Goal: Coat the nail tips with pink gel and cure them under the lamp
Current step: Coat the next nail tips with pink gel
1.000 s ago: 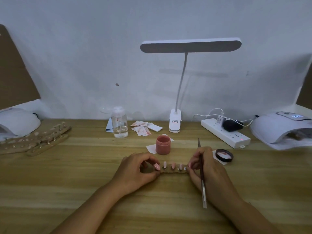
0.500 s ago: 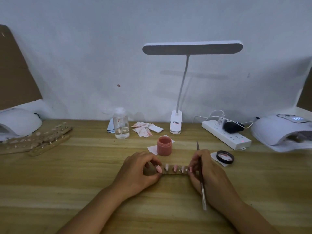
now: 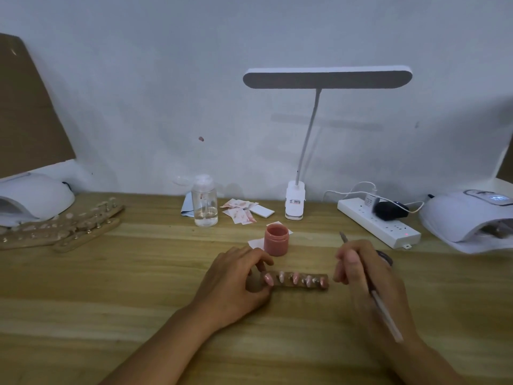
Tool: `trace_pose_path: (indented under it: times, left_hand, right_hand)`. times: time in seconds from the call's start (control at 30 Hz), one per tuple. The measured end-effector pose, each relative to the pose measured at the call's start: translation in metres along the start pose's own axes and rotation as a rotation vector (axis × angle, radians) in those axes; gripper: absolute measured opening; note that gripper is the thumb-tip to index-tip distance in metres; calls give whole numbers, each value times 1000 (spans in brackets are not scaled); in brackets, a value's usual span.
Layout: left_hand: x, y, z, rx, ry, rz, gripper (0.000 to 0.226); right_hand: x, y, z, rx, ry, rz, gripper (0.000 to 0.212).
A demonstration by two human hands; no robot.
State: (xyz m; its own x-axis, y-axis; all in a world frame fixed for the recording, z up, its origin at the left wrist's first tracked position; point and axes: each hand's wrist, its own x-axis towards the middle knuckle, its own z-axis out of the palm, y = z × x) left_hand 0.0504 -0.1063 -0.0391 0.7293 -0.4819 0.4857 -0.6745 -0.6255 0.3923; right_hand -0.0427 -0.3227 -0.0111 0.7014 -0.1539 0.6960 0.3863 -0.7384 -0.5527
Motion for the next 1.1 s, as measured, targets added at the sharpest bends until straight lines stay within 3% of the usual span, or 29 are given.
trace_pose_path:
  times: [0.13, 0.43, 0.67, 1.1]
  left_hand:
    - [0, 1, -1, 34, 21, 12, 25]
    - [1, 1, -1, 43, 41, -12, 32]
    - [1, 0, 1, 42, 44, -17, 30]
    - [1, 2, -1, 50, 36, -13, 31]
  right_hand:
    - [-1, -11, 10, 108, -8, 104, 17]
    - [-9, -14, 11, -86, -114, -78, 24]
    - [-10, -14, 11, -70, -210, -9, 29]
    - [-8, -14, 9, -32, -176, 92, 25]
